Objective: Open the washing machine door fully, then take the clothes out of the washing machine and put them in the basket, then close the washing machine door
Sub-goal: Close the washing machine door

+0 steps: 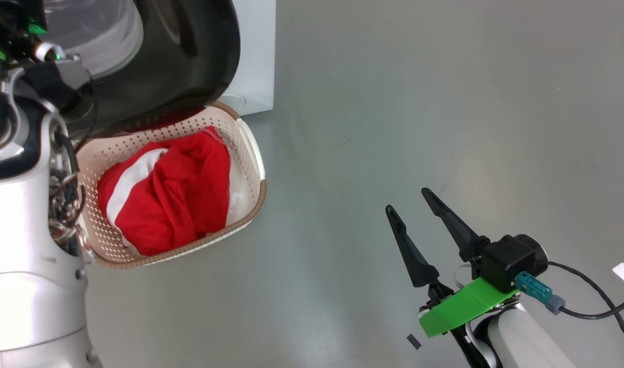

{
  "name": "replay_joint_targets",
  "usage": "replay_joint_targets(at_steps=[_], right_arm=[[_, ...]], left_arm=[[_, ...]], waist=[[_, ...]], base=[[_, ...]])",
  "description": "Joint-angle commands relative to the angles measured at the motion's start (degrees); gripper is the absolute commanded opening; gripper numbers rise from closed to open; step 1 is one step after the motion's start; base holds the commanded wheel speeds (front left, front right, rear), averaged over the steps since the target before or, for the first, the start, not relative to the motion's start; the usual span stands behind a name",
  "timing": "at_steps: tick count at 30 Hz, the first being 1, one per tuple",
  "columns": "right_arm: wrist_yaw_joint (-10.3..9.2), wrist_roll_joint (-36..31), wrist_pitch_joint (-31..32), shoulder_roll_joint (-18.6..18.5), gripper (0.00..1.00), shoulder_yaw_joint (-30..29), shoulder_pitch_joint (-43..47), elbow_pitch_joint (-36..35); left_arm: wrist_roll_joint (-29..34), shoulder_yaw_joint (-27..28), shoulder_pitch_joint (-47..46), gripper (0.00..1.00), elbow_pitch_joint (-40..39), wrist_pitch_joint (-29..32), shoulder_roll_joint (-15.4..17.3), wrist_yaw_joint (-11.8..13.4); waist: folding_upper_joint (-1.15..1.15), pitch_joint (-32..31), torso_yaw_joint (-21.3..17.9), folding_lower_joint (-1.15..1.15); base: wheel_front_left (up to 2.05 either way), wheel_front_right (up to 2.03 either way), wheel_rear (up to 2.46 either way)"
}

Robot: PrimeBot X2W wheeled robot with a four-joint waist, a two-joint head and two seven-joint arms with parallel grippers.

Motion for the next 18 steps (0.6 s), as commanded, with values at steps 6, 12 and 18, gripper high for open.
replay_joint_targets(at_steps=[6,12,18], right_arm=[[0.35,0.7,-0.4,0.3,1.0,1.2,-1.1,-1.3],[0.35,1.7,-0.4,0.3,1.0,0.9,-0.6,-1.0],[0.35,2.1,-0.4,0.3,1.0,0.4,-0.1,-0.7]], left_arm=[[-0.1,1.6,-1.0,0.0,0.2,0.8,2.4,-2.0],[0.7,1.6,2.4,1.0,-1.1,1.6,3.6,-3.0],[3.0,0.4,7.2,1.0,-3.8,2.2,5.2,-3.9]], waist=[[0.0,-0.6,-0.1,0.0],[0.0,-2.8,0.7,0.0],[0.0,-5.1,1.8,0.0]], base=[[0.0,0.0,0.0],[0.0,0.0,0.0],[0.0,0.0,0.0]])
